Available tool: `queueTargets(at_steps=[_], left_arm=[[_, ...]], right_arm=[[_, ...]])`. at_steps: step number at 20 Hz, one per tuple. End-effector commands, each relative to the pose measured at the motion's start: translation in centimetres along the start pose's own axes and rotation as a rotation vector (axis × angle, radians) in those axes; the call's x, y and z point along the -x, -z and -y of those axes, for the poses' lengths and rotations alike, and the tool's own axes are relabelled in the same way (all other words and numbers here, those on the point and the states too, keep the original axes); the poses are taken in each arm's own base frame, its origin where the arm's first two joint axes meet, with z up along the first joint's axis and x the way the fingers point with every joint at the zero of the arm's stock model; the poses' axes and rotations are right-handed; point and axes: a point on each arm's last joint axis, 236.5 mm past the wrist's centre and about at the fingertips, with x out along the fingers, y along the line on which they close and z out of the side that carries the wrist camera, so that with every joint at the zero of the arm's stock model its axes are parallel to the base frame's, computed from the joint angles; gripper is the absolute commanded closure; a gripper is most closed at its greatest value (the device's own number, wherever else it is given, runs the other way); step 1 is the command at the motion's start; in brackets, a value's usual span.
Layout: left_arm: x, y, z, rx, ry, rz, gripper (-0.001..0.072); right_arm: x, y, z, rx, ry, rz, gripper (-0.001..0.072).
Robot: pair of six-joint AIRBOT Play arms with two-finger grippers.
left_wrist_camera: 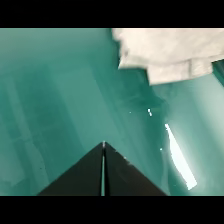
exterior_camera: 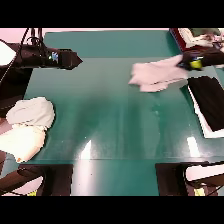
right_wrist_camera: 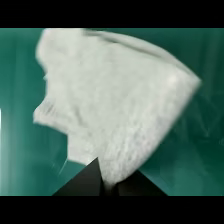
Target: Fold the shirts.
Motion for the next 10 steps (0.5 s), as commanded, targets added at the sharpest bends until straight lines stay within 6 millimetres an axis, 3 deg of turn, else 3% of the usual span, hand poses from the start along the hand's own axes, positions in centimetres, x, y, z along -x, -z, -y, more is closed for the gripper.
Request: queueTargets(at_steps=[1,3,5,10], left_arm=[[-0.1,-0.2,0.5,0.003,0.01,0.013,0.0683],[-0.1,-0.2,0.5,0.007,0.01,0.013,0.0683],[-0.1,-0.2,0.5,0.029,0.011,0.012,0.0683],[-0.1,0.4,0.6,0.028,0.013,-0.014,0.0683]], right_arm=[[6.9,-3.1,9.0,-0.166,0.102,0.163,0.0694],[8.7,-3.9,11.2,-0.234,0.093,0.219,0.0694],[9.8,-4.8,12.2,-0.27,0.083,0.27,0.0695],[12.9,-8.3,11.3,-0.29,0.036,0.442,0.0694]])
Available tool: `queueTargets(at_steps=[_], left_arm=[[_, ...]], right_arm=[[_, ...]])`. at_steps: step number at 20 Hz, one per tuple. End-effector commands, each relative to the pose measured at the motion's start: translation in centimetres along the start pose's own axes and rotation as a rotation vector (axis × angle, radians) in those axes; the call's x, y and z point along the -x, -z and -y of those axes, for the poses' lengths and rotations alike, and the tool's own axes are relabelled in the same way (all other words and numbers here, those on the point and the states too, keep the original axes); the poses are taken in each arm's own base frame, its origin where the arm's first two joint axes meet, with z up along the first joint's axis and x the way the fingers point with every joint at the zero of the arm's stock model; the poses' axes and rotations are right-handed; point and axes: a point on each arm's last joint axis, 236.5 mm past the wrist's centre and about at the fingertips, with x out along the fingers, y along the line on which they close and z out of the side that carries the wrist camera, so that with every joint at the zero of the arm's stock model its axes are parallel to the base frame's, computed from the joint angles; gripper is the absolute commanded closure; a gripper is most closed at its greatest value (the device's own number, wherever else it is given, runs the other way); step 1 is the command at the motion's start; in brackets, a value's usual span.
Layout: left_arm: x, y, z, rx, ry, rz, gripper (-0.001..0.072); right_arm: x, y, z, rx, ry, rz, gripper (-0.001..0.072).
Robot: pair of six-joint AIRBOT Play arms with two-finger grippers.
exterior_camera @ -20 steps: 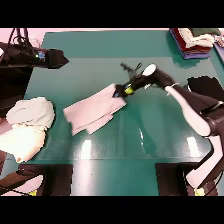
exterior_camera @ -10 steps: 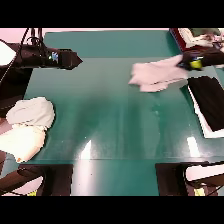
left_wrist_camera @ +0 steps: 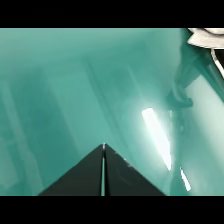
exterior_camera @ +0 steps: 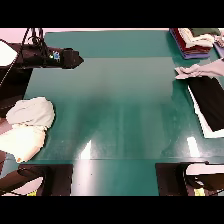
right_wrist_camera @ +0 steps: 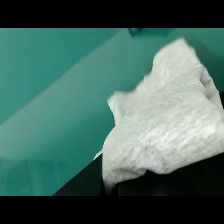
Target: Fold the shirts.
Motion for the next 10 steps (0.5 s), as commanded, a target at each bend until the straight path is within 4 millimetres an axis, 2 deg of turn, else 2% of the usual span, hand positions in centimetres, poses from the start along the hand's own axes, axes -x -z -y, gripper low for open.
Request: queueTargets(at_steps=[1,4,8,10], left_arm=[[0.0,0.6,0.0,0.004,0.001,-0.023,0.0683],[0.0,0.6,0.0,0.004,0.001,-0.027,0.0683],[0.0,0.7,0.1,0.004,0.002,-0.028,0.0683],[0.0,1.0,0.0,0.003,0.002,-0.041,0.0683]], right_arm=[[2.3,-3.5,-0.9,-0.012,-0.024,0.146,0.0694],[4.9,-5.8,-2.6,0.056,-0.021,0.256,0.0694],[7.2,-6.0,-4.4,0.111,-0.024,0.284,0.0694],[8.4,-5.7,-4.2,0.161,0.027,0.279,0.0695]])
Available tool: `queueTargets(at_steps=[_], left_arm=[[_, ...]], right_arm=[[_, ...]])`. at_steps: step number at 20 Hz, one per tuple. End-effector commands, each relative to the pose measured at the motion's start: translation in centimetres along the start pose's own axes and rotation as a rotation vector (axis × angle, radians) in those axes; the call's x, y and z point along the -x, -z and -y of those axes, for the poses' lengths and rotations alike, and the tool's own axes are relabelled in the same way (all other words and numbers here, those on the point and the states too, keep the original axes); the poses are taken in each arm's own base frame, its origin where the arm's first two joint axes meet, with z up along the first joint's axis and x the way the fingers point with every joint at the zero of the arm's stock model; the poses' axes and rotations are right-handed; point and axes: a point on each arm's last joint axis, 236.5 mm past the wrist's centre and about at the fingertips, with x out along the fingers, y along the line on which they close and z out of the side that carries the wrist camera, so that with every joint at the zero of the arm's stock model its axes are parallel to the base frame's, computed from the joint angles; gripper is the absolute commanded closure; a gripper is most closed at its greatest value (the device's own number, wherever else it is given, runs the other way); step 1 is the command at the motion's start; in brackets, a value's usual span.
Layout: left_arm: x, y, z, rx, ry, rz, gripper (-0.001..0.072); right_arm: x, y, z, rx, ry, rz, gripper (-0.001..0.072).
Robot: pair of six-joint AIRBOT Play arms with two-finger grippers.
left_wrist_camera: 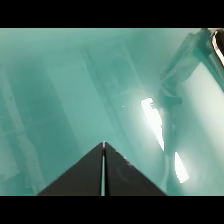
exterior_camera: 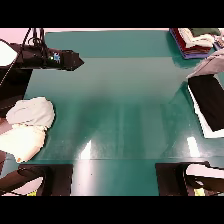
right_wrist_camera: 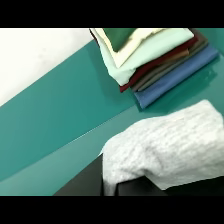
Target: Fold the shirts.
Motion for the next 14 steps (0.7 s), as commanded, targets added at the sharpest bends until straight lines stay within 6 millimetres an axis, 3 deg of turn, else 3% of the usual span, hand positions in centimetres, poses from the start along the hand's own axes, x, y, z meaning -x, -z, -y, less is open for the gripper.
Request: queueTargets(at_steps=[1,5,7,10,14], left_arm=[[0.0,0.5,0.0,-0.002,0.0,-0.022,0.0682],[0.0,0.7,0.0,-0.003,0.0,-0.031,0.0682],[0.0,0.7,0.0,-0.003,0.0,-0.031,0.0682],[0.0,0.7,0.0,-0.01,0.001,-0.031,0.0682],[0.0,0.8,0.0,-0.011,0.0,-0.032,0.0682]], right_arm=[[2.1,-0.5,-0.1,0.09,0.057,0.011,0.0694],[4.6,0.3,1.0,0.112,0.107,-0.041,0.0695],[5.9,1.7,2.5,0.11,0.147,-0.111,0.0694],[8.1,5.2,6.0,0.124,0.264,-0.268,0.0694],[10.0,10.2,9.1,0.025,0.329,-0.339,0.0694]])
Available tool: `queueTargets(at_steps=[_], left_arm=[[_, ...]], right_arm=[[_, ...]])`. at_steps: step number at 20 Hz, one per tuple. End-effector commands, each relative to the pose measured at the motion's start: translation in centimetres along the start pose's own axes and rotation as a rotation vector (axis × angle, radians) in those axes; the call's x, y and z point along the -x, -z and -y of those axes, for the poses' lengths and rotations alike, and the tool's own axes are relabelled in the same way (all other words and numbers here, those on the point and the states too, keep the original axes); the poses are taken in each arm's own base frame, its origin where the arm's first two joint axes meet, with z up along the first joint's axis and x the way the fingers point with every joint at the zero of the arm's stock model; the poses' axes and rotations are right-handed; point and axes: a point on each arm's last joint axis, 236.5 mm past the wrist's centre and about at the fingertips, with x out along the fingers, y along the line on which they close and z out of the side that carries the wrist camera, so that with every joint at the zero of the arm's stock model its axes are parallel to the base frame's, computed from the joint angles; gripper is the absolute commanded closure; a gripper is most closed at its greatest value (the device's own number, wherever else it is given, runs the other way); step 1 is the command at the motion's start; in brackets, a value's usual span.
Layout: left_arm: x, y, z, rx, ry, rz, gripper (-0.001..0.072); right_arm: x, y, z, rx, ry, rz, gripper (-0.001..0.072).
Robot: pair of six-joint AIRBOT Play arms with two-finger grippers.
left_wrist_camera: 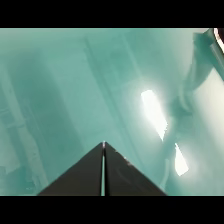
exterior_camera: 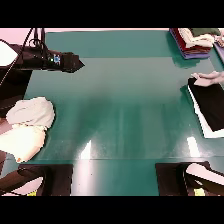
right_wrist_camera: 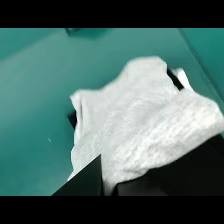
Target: Fold the shirts.
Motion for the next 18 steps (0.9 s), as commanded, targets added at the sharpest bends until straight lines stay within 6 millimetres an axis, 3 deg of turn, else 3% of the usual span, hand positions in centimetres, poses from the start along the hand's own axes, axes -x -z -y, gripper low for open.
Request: queueTargets(at_steps=[1,4,5,7,8,10,12,14,16,18], left_arm=[[0.0,0.0,0.0,-0.004,-0.001,-0.001,0.0682],[0.0,0.0,0.0,-0.004,-0.001,-0.001,0.0682],[0.0,0.0,0.0,-0.006,-0.001,-0.001,0.0682],[0.0,0.0,0.0,-0.023,0.0,-0.001,0.0682],[0.0,0.0,0.0,-0.029,0.0,-0.001,0.0682],[0.0,0.0,0.0,-0.029,0.0,-0.001,0.0682],[0.0,0.0,0.0,-0.029,0.0,0.0,0.0682],[0.0,-0.1,0.0,-0.029,-0.001,0.004,0.0682],[0.0,-0.4,-0.1,-0.031,-0.005,0.015,0.0682],[0.0,-0.1,-0.1,-0.031,-0.004,0.004,0.0682]], right_arm=[[0.1,5.6,3.2,-0.074,0.067,-0.11,0.0693],[0.8,9.4,6.5,-0.131,0.15,-0.16,0.0688],[1.2,10.2,7.5,-0.149,0.176,-0.165,0.0635],[1.9,11.2,8.9,-0.197,0.203,-0.156,0.0192],[2.3,11.1,9.1,-0.21,0.211,-0.145,0.011],[3.2,9.1,7.7,-0.233,0.175,-0.076,0.011],[3.9,5.8,3.0,-0.195,0.049,0.016,0.0111],[4.8,4.0,-3.9,-0.098,-0.1,0.057,0.0112],[5.6,4.4,-11.5,0.035,-0.248,0.051,0.0113],[6.2,7.1,-18.7,0.181,-0.392,-0.008,0.0115]])
